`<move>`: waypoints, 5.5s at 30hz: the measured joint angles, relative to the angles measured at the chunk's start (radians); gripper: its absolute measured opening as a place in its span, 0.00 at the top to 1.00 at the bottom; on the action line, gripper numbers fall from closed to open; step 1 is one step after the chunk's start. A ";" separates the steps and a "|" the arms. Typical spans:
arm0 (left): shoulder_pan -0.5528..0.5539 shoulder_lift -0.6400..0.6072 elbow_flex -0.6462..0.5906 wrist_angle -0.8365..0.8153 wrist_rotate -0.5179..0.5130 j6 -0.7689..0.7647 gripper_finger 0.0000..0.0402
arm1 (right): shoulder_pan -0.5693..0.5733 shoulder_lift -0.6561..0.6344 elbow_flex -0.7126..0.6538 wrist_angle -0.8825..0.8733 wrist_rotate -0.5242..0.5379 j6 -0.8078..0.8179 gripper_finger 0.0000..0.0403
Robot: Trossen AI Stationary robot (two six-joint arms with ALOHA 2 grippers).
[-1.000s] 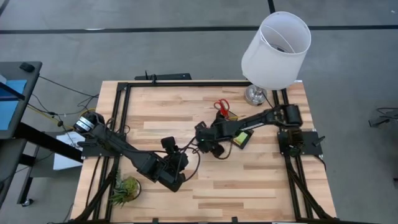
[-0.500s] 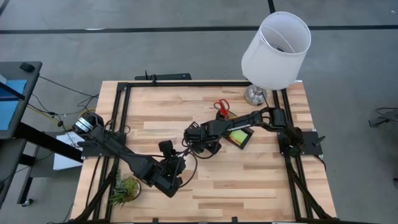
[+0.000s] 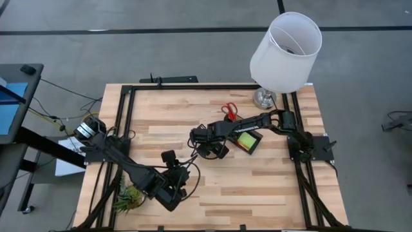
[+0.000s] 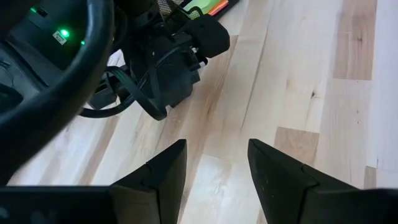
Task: Pick and place office supplies into organizer
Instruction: Put the binder clip into the desk organizer, then put the eraser into the desk organizer
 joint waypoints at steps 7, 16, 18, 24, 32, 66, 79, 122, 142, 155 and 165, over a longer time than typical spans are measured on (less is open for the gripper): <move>-0.018 0.000 0.000 0.000 0.000 -0.025 0.59 | -0.001 0.000 -0.002 -0.002 -0.051 -0.001 0.44; -0.035 0.000 0.000 0.000 0.000 -0.054 0.59 | -0.015 0.000 -0.004 -0.007 -0.088 0.055 0.65; -0.035 0.000 0.000 0.000 0.000 -0.054 0.59 | -0.016 0.000 -0.004 -0.007 -0.087 0.093 0.68; -0.035 0.000 0.000 0.000 0.000 -0.055 0.59 | -0.013 -0.033 -0.007 -0.025 -0.015 0.207 0.63; -0.034 0.000 0.000 0.006 0.000 -0.054 0.59 | 0.019 -0.171 -0.009 -0.220 0.056 0.373 0.68; -0.067 0.000 0.000 0.008 0.002 -0.061 0.59 | -0.134 -0.125 -0.016 -0.307 0.229 0.554 0.44; -0.067 0.000 0.000 0.009 -0.001 -0.063 0.59 | -0.022 -0.121 0.030 -0.411 0.201 0.566 0.52; -0.024 0.011 -0.071 0.098 -0.092 -0.417 0.59 | 0.095 -0.454 0.062 -0.401 -0.080 0.864 0.65; 0.528 0.011 -0.558 1.284 0.298 0.310 0.59 | 0.873 -0.737 0.045 -0.462 0.799 1.409 0.65; 0.608 0.074 -0.577 1.418 0.451 0.307 0.59 | 0.946 -0.748 -0.367 -0.563 0.966 2.041 0.65; 0.639 0.262 -0.529 1.519 0.463 0.390 0.59 | 0.982 -0.821 -0.849 0.295 0.767 1.783 0.67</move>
